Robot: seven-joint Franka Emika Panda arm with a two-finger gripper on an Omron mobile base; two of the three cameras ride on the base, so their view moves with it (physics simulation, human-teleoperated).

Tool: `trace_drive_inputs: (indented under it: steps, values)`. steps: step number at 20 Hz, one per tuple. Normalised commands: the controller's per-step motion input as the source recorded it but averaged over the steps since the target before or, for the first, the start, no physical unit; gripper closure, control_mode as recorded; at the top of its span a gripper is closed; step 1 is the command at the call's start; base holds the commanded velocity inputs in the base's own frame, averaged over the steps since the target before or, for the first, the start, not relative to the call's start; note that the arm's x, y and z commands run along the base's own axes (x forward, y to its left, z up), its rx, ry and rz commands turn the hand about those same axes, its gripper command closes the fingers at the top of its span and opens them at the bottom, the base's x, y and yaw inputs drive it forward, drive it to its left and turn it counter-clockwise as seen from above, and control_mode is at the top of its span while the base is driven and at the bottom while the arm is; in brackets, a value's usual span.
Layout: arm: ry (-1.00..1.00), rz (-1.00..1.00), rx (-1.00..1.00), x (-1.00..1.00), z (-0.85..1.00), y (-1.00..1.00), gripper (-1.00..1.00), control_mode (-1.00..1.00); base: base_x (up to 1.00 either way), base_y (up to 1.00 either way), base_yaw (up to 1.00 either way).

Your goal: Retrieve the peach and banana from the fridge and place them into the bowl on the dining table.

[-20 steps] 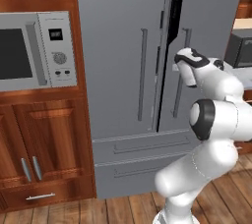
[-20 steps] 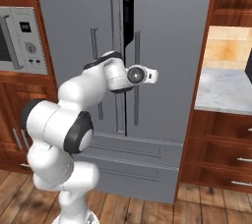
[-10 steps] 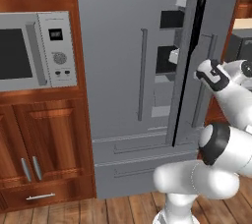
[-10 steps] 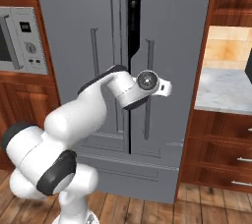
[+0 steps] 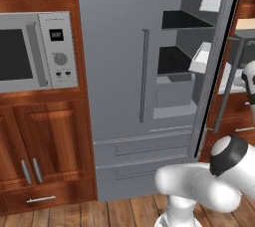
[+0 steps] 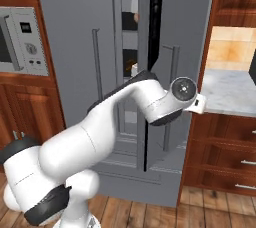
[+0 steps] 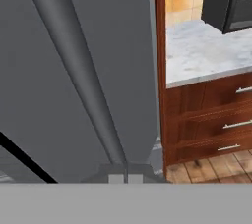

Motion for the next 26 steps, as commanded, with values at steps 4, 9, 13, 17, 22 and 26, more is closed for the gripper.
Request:
trace_drive_inputs:
  steps: [4,9,13,17,22,26]
  values:
    - [0.00,0.00,0.01,-1.00,0.11,-0.86,-1.00,-1.00,0.00,0.00,0.00]
    - [0.01,0.00,0.00,-0.97,0.30,-0.20,-1.00,-1.00,0.00,0.00,0.00]
    - [0.00,0.00,-0.20,-0.11,0.33,0.96,-1.00,-1.00,0.00,0.00,0.00]
    - [0.00,0.00,-0.33,0.10,0.33,1.00,-1.00,-1.00,0.00,0.00,0.00]
    - [0.00,0.00,-0.39,0.13,0.20,1.00,-1.00,-1.00,0.00,0.00,0.00]
    - [0.09,-0.04,-0.30,0.13,0.03,1.00,-1.00,-1.00,0.00,0.00,0.00]
